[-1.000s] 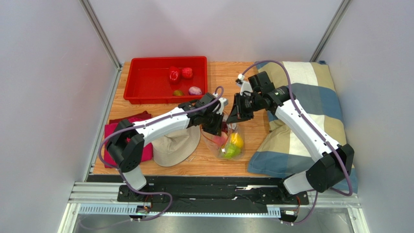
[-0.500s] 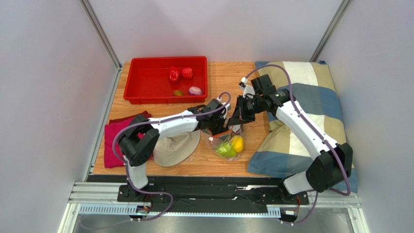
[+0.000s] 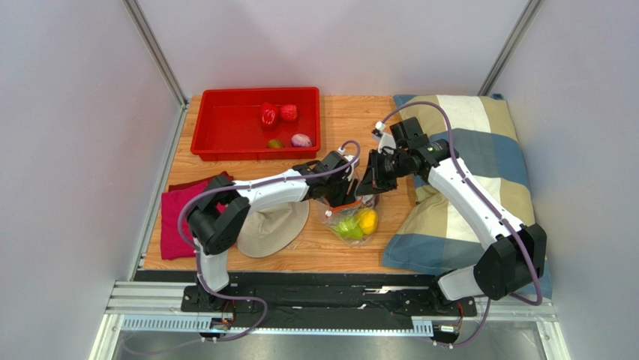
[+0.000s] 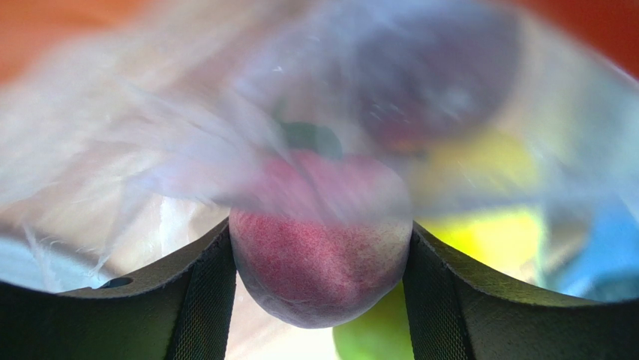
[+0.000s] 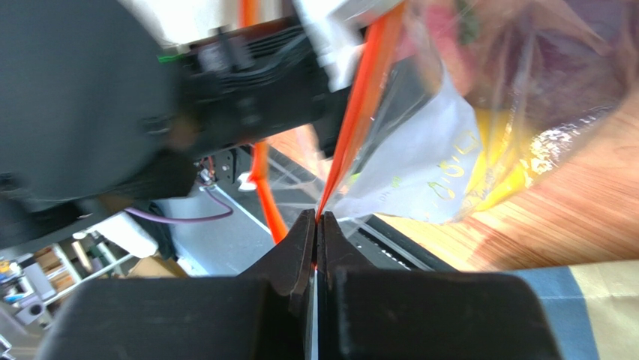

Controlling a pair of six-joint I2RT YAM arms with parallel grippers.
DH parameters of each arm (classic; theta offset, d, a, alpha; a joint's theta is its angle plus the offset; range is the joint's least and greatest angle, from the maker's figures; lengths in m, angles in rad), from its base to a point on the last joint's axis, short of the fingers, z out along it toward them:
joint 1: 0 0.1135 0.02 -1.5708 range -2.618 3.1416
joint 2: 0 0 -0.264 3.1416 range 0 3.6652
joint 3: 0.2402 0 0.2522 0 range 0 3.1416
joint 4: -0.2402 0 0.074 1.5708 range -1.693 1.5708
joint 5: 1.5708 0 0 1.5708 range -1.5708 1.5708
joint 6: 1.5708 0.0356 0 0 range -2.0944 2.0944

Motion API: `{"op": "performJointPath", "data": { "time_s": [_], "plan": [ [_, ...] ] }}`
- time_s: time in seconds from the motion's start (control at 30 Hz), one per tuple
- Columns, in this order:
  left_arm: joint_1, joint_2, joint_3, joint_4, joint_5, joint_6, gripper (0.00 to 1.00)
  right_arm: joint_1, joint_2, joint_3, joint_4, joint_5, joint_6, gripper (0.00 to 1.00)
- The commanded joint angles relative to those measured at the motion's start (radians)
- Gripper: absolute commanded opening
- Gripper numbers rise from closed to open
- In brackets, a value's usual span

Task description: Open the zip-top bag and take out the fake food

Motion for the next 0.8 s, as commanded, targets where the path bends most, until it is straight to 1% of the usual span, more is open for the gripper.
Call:
{"op": "performJointPath", "data": {
  "time_s": [0.0, 0.03, 0.07, 0.1, 0.13, 0.17, 0.23, 0.33, 0.43, 0.47, 0.5, 0.53, 0.57, 0.63, 0.67, 0.7, 0.73, 0.77],
  "plan": [
    [-0.003, -0.187, -0.036, 0.011, 0.119, 0.087, 0.14, -0.006, -0.059, 0.004, -0.030, 0.071, -0.051, 0.00],
    [-0.003, -0.247, -0.065, 0.029, 0.162, 0.101, 0.13, -0.005, -0.062, 0.002, -0.035, 0.102, -0.056, 0.00],
    [-0.003, -0.281, -0.088, 0.055, 0.267, 0.136, 0.02, -0.005, -0.063, 0.002, -0.043, 0.117, -0.059, 0.00],
    [-0.002, -0.316, -0.115, 0.143, 0.331, 0.154, 0.00, -0.006, -0.066, 0.001, -0.055, 0.136, -0.059, 0.00],
    [-0.003, -0.383, -0.178, 0.187, 0.380, 0.171, 0.00, -0.009, -0.066, 0.001, -0.061, 0.166, -0.060, 0.00],
    [-0.003, -0.411, -0.206, 0.219, 0.405, 0.183, 0.00, -0.011, -0.071, 0.001, -0.064, 0.176, -0.060, 0.00],
    [0.003, -0.462, -0.238, 0.229, 0.374, 0.190, 0.00, -0.018, -0.077, -0.005, -0.072, 0.200, -0.059, 0.00],
    [0.035, -0.494, -0.247, 0.255, 0.374, 0.187, 0.00, -0.021, -0.082, -0.017, -0.073, 0.200, -0.056, 0.00],
    [0.101, -0.493, -0.245, 0.360, 0.399, 0.054, 0.00, -0.021, -0.082, -0.025, -0.076, 0.193, -0.059, 0.00],
    [0.154, -0.484, -0.237, 0.400, 0.434, -0.026, 0.00, -0.021, -0.080, -0.027, -0.078, 0.191, -0.060, 0.00],
    [0.178, -0.475, -0.228, 0.464, 0.448, -0.065, 0.00, -0.021, -0.080, -0.027, -0.078, 0.190, -0.060, 0.00],
    [0.204, -0.452, -0.200, 0.480, 0.448, -0.126, 0.00, -0.021, -0.079, -0.028, -0.079, 0.188, -0.062, 0.00],
    [0.240, -0.436, -0.176, 0.474, 0.396, -0.149, 0.00, -0.023, -0.080, -0.027, -0.079, 0.190, -0.062, 0.00],
    [0.283, -0.372, -0.070, 0.344, 0.309, -0.200, 0.00, -0.021, -0.080, -0.024, -0.079, 0.187, -0.065, 0.00],
    [0.305, -0.343, -0.027, 0.285, 0.220, -0.214, 0.00, -0.021, -0.080, -0.022, -0.081, 0.187, -0.065, 0.00],
    [0.352, -0.311, 0.064, 0.153, 0.172, -0.229, 0.00, -0.021, -0.082, -0.019, -0.081, 0.187, -0.068, 0.00],
    [0.374, -0.247, 0.109, 0.093, 0.125, -0.258, 0.00, -0.021, -0.083, -0.018, -0.084, 0.185, -0.070, 0.00],
    [0.398, -0.213, 0.148, 0.047, 0.038, -0.267, 0.00, -0.023, -0.083, -0.016, -0.084, 0.185, -0.068, 0.00]
  ]
}}
